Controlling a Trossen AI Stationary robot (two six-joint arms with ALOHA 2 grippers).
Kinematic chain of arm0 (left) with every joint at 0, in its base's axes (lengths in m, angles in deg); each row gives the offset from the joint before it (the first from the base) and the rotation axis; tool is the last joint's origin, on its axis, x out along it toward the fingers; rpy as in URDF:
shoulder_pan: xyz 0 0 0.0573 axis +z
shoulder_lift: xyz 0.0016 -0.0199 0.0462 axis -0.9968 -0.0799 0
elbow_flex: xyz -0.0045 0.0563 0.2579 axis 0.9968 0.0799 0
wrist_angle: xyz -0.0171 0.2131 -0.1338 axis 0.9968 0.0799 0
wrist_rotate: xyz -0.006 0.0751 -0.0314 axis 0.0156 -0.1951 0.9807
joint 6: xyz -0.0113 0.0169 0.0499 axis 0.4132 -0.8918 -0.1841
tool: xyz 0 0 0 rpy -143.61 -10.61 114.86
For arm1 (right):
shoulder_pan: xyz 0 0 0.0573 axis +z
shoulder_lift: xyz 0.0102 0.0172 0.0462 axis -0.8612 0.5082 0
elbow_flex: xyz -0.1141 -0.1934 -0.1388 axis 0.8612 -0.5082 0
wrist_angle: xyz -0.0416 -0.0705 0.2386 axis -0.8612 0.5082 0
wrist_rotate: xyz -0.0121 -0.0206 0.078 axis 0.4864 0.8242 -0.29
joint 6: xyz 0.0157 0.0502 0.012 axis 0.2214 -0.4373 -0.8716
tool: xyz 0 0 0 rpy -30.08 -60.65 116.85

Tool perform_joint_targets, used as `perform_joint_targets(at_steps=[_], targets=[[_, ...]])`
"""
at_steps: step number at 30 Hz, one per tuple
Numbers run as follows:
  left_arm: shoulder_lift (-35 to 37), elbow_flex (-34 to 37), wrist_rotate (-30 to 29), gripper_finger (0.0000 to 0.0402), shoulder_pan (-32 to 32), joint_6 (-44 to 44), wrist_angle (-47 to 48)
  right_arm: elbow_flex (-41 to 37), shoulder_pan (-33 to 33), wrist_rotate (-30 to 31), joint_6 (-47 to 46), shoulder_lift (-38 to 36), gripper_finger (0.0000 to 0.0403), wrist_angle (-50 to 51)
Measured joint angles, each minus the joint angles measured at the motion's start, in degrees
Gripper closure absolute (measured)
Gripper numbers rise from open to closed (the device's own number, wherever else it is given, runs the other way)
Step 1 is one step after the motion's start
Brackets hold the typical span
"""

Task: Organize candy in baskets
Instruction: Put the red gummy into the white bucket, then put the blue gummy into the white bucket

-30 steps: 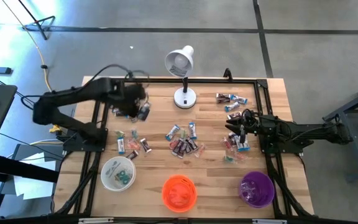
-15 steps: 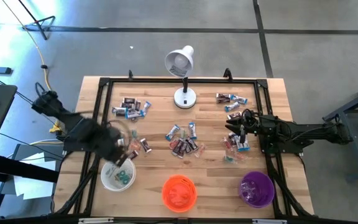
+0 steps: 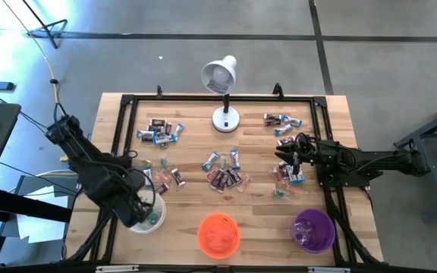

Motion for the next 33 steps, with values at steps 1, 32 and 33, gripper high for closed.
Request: perform_joint_targets(at_steps=[1,32,33], targets=[[-0.9,0.0,0.0,0.0401,-0.2,-0.8,-0.3,0.0,0.0,0.0,0.0,0.0,0.0251,0.0],[-5.7,5.6,-0.6,0.0396,-0.1,-4.4,-9.6,0.0,0.0,0.0,0.0,0.0,0.0251,0.0],[-5.7,5.9,-1.4,0.0398,0.1,-4.4,-9.6,0.0,0.0,0.1,0.0,0.0,0.0251,0.0]])
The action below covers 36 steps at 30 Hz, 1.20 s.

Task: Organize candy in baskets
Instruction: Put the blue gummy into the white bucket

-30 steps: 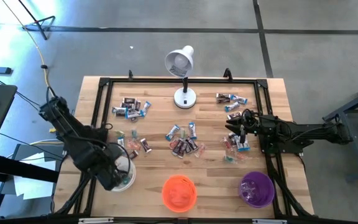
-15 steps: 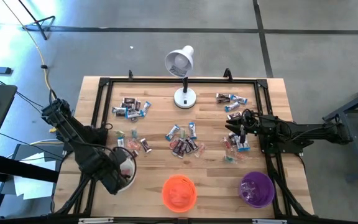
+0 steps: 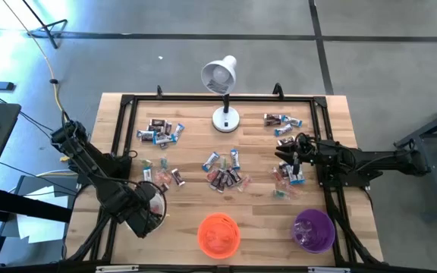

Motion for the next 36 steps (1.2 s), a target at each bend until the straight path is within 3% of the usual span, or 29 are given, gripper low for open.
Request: perform_joint_targets(at_steps=[8,19,27,36], targets=[[0.0,1.0,-12.6,0.0401,7.1,-4.2,4.1,0.0,0.0,0.2,0.0,0.0,0.0251,0.0],[0.0,1.0,-23.6,0.0401,22.8,-22.2,7.8,0.0,0.0,0.2,0.0,0.0,0.0251,0.0],[0.0,6.7,-22.4,0.0401,34.7,-32.0,3.4,0.0,0.0,0.1,0.0,0.0,0.0251,0.0],[0.0,16.4,-16.2,0.0382,40.9,-32.2,-8.2,0.0,0.0,-0.1,0.0,0.0,0.0251,0.0]])
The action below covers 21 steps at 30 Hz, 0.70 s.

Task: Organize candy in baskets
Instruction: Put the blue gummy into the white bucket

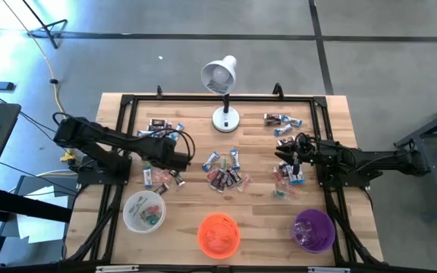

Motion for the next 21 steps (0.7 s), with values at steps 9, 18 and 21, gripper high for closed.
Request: perform_joint_targets(at_steps=[9,18,21], targets=[[0.0,3.3,3.2,0.0341,3.2,-0.4,-5.8,0.0,0.0,0.0,0.0,0.0,0.0251,0.0],[0.0,3.3,1.1,0.0321,4.7,0.5,-6.1,0.0,0.0,0.0,0.0,0.0,0.0251,0.0],[0.0,3.3,1.1,0.0318,4.8,1.5,-7.2,0.0,0.0,0.0,0.0,0.0,0.0251,0.0]])
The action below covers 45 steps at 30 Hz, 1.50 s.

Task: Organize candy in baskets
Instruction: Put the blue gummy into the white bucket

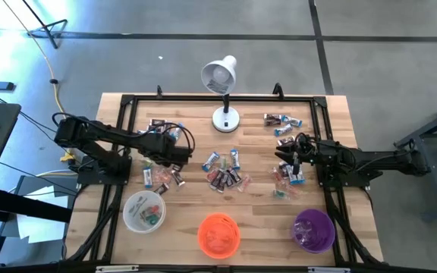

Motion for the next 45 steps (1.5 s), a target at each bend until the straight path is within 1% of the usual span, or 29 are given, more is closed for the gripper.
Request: perform_joint_targets(at_steps=[4,7,10,15,20,25,30,35,41,45], targets=[[0.0,0.0,2.4,0.0316,0.0,0.9,-3.7,0.0,0.0,0.0,0.0,0.0,0.0251,0.0],[0.0,0.0,3.3,0.0316,0.0,3.9,-6.5,0.0,0.0,0.0,0.0,0.0,0.0251,0.0],[0.0,0.0,3.6,0.0316,-0.4,7.9,-5.3,0.0,0.0,0.0,0.0,0.0,0.0251,0.0],[0.0,0.0,2.3,0.0316,-1.2,13.3,-2.7,0.0,0.0,0.0,0.0,0.0,0.0251,0.0],[0.0,0.1,3.7,0.0316,-1.4,16.4,-0.7,0.0,0.0,0.0,0.0,0.0,0.0251,0.0],[0.1,3.3,3.9,0.0302,-1.4,20.4,-3.6,0.0,0.0,0.2,0.0,0.0,0.0251,0.0],[0.1,6.5,4.4,0.0284,-1.2,21.2,-8.8,0.0,0.0,0.3,0.0,0.0,0.0251,0.0],[0.1,9.7,4.3,0.0272,0.6,21.2,-13.2,0.0,0.0,0.2,0.0,0.0,0.0251,0.0],[0.3,13.4,4.2,0.0270,2.2,21.2,-18.9,0.0,0.0,0.2,0.0,0.0,0.0251,0.0],[0.3,14.1,4.2,0.0271,2.3,21.1,-19.9,0.0,0.0,0.2,0.0,0.0,0.0251,0.0]])
